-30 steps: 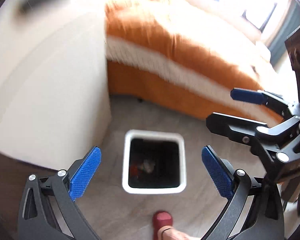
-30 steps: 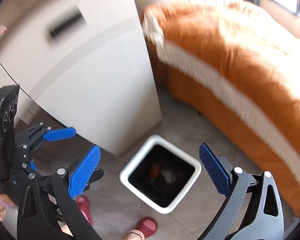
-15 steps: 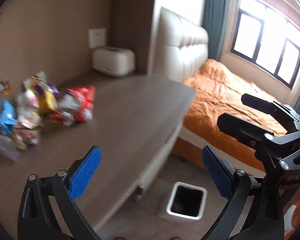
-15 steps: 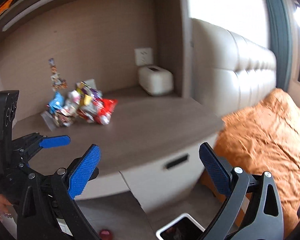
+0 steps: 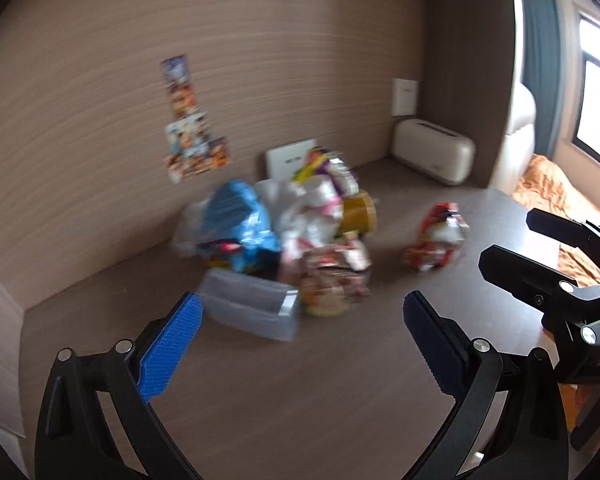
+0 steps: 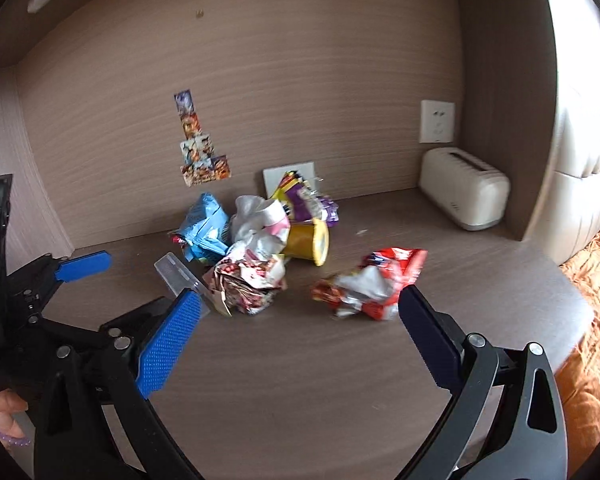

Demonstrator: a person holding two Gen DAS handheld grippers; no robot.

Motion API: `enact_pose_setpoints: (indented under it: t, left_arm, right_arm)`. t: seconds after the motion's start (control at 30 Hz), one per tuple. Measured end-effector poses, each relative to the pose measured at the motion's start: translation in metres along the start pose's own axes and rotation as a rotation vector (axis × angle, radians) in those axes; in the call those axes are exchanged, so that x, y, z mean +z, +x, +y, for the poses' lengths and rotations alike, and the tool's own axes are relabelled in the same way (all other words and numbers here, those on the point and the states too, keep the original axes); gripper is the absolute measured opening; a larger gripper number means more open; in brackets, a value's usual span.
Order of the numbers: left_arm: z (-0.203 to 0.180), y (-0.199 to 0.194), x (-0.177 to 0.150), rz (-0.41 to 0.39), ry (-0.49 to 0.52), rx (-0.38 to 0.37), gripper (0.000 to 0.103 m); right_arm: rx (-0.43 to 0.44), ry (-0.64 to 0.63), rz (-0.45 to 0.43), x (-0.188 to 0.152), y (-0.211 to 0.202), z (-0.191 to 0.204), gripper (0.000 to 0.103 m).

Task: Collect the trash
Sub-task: 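Grasp the clear plastic box with the left gripper while the right grasps the printed wrapper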

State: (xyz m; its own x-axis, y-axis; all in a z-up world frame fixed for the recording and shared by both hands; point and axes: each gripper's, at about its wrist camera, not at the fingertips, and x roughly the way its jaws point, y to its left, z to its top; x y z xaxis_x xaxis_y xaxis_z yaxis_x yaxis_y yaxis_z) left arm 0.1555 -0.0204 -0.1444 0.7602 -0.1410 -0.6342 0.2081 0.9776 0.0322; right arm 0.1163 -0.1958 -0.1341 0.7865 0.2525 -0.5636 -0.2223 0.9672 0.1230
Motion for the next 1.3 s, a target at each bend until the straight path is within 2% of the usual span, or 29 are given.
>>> enact_pose_setpoints:
  t: [0.13,0.33,0.43,0.53,0.67,0.77,0.8,0.83,0.87,1.07,1.3]
  left_arm:
    - [0.038,0.031,-0.003,0.04,-0.008,-0.059,0.098]
    - [0.046,0.067,-0.007,0.057,0.062,-0.076,0.098]
    - [0.05,0.081,-0.01,0.083,0.089,-0.116,0.098]
    - [0.052,0.094,-0.012,0.097,0.112,-0.125,0.098]
    - [0.055,0.111,-0.012,0.145,0.11,-0.176,0.098]
    - [0.058,0.123,-0.011,0.184,0.072,-0.239,0.097]
    - [0.059,0.124,-0.011,0.185,0.062,-0.261,0.092]
    - [0.059,0.126,-0.01,0.188,0.064,-0.242,0.084]
    - [0.057,0.127,-0.011,0.191,0.075,-0.237,0.084]
    - [0.051,0.11,-0.009,0.154,0.082,-0.24,0.084]
    - [0.041,0.06,0.007,0.1,0.089,-0.253,0.084]
  right_arm:
    - [0.014,0.018,0.042,0.007,0.042,0.018,0.099]
    - [0.012,0.004,0.096,0.012,0.086,0.032,0.099]
    - [-0.006,0.004,0.135,0.011,0.104,0.036,0.099]
    - [-0.016,0.026,0.168,0.007,0.119,0.036,0.099]
    - [-0.027,0.047,0.205,0.003,0.141,0.038,0.099]
    - [-0.019,0.068,0.235,0.0,0.155,0.037,0.099]
    - [-0.013,0.074,0.25,-0.002,0.16,0.037,0.096]
    - [-0.002,0.082,0.269,-0.004,0.165,0.036,0.087]
    - [0.019,0.091,0.287,-0.006,0.169,0.035,0.068]
    - [0.05,0.094,0.263,-0.005,0.154,0.038,0.066]
    - [0.052,0.076,0.159,0.017,0.09,0.035,0.066]
